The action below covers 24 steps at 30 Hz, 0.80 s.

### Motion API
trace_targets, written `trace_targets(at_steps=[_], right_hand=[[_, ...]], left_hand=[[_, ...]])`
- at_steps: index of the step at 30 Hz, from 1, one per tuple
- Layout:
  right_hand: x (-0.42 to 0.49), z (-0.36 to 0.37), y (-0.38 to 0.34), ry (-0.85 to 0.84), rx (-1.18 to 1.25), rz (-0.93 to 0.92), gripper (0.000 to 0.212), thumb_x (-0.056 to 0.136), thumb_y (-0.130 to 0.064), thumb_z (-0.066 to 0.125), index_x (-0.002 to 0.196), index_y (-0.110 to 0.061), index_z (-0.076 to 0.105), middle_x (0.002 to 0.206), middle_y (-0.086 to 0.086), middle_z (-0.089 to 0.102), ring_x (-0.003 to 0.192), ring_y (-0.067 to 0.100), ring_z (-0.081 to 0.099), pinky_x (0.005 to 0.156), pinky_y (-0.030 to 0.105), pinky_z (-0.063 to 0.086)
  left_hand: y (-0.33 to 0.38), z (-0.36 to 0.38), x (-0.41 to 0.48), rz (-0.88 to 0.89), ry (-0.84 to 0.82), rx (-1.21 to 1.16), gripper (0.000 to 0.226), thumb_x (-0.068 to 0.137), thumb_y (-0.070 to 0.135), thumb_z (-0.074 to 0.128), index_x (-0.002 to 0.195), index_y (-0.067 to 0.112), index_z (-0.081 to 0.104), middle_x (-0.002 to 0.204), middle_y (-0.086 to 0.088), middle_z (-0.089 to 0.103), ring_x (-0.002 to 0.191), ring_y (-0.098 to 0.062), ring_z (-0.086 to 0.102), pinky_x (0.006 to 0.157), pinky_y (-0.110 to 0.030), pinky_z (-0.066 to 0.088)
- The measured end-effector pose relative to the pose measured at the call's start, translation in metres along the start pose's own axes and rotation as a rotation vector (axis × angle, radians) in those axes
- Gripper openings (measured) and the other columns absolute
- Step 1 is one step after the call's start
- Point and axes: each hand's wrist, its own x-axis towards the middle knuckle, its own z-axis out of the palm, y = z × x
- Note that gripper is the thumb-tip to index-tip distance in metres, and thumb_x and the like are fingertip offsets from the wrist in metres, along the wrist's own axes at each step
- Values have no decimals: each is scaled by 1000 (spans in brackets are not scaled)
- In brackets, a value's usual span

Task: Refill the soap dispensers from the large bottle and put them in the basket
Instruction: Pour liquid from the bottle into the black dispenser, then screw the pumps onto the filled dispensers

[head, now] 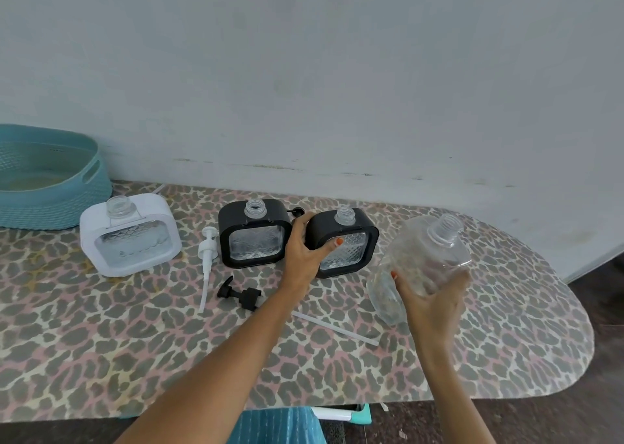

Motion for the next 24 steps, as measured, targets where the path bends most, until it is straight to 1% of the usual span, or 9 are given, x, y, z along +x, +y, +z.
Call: trace_targets(at_steps=[4,7,9,13,17,19,21,23,24], right_hand=[[-1,1,1,-5,13,-6,85,69,-25,78,134,-6,26,130,18,49,116,31,51,98,47,45],[-2,0,1,-9,32,-10,87,69,-21,79,135,-4,25,132,18,46,118,32,49,100,45,43],[-3,0,2,-18,37,-14,90,67,-21,80,136,-4,24,133,16,45,120,31,47,101,46,42],[-7,-1,4,-29,51,-19,104,59,-26,84,139,-7,20,138,13,40,126,28,42,105,47,38],[-14,-6,2,-2,57,-54,107,59,-26,84,141,-9,16,141,11,32,126,20,35,109,37,31],[-19,-8,1,42,70,-91,109,58,-35,84,141,-11,17,140,11,30,125,18,33,109,33,28],[-27,-11,-2,126,109,-121,109,58,-56,74,140,-9,20,139,11,31,124,16,33,107,27,26],[-35,-12,-4,234,150,-178,109,61,-72,60,138,-5,24,133,5,34,117,2,35,105,23,29],[-40,-12,-3,284,156,-233,103,66,-73,56,135,-2,27,128,-2,35,113,-7,33,104,22,29]], left_hand=[[-1,-2,1,-4,-39,36,48,72,10,74,104,35,48,116,-6,56,110,-20,55,95,-31,47],[1,-2,-1,-11,-45,55,46,72,11,74,100,37,48,105,5,57,101,-11,56,86,-19,49],[0,-3,-2,-11,-63,98,48,72,12,75,105,33,46,106,6,56,101,-10,56,84,-16,49],[-3,-4,-8,-3,-83,178,58,72,15,76,116,30,41,116,4,53,108,-9,53,92,-21,46],[-2,-4,-12,-28,-69,235,63,72,17,76,124,27,41,124,-1,50,112,-12,50,97,-29,45],[3,-4,-13,-51,-71,239,66,73,14,75,128,24,38,126,0,49,111,-10,49,97,-29,44],[8,-3,-16,-65,-75,261,69,74,10,73,131,23,35,126,3,47,111,-8,47,98,-27,43],[13,-4,-21,-72,-80,312,75,76,10,72,137,20,29,129,4,44,118,-10,44,103,-27,38],[16,-4,-24,-79,-78,340,80,77,10,71,141,18,24,136,2,41,125,-12,40,104,-25,34]])
